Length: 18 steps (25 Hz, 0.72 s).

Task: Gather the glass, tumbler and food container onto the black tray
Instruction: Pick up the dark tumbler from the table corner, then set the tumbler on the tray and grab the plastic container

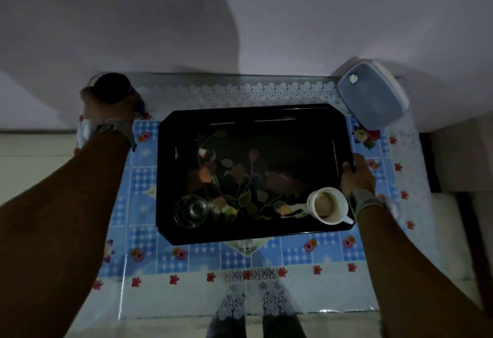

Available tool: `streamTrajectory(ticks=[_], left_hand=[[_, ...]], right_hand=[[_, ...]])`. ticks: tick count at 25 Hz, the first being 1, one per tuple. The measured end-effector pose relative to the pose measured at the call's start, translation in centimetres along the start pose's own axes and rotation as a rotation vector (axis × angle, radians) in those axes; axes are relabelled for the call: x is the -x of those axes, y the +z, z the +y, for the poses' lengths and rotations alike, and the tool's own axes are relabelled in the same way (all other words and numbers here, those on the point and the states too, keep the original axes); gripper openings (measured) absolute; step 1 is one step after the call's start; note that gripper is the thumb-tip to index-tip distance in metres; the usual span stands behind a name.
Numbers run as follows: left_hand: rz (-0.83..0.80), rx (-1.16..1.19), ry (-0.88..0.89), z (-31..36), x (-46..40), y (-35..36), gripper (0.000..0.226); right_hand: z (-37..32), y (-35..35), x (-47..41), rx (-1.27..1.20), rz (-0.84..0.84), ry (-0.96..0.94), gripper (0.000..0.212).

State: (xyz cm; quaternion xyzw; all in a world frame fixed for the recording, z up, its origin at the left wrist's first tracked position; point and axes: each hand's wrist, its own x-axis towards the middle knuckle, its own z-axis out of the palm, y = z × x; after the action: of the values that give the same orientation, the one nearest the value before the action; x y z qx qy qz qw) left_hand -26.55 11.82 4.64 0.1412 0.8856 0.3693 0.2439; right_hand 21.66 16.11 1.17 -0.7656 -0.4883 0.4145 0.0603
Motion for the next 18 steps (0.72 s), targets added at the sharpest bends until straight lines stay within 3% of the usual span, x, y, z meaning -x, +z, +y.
streamTrajectory(ticks=[4,10,18], left_hand=[[0.041,0.173,0.141,1.6,3.5,2.0,0.062],[0.029,0.140,0.248,1.3,9.5,4.6,0.074],[-0.072,-0.019,0.185,-1.7,11.0,6.0,0.078]], right_hand=[[-0.3,-0.3,0.2,-0.031,0.021,0.023,0.044],[-0.3,-0.2,0.2,-0.059,0.030,0.003,0.046],[0.1,0.0,0.3,-0.096,0.048,0.000,0.045]])
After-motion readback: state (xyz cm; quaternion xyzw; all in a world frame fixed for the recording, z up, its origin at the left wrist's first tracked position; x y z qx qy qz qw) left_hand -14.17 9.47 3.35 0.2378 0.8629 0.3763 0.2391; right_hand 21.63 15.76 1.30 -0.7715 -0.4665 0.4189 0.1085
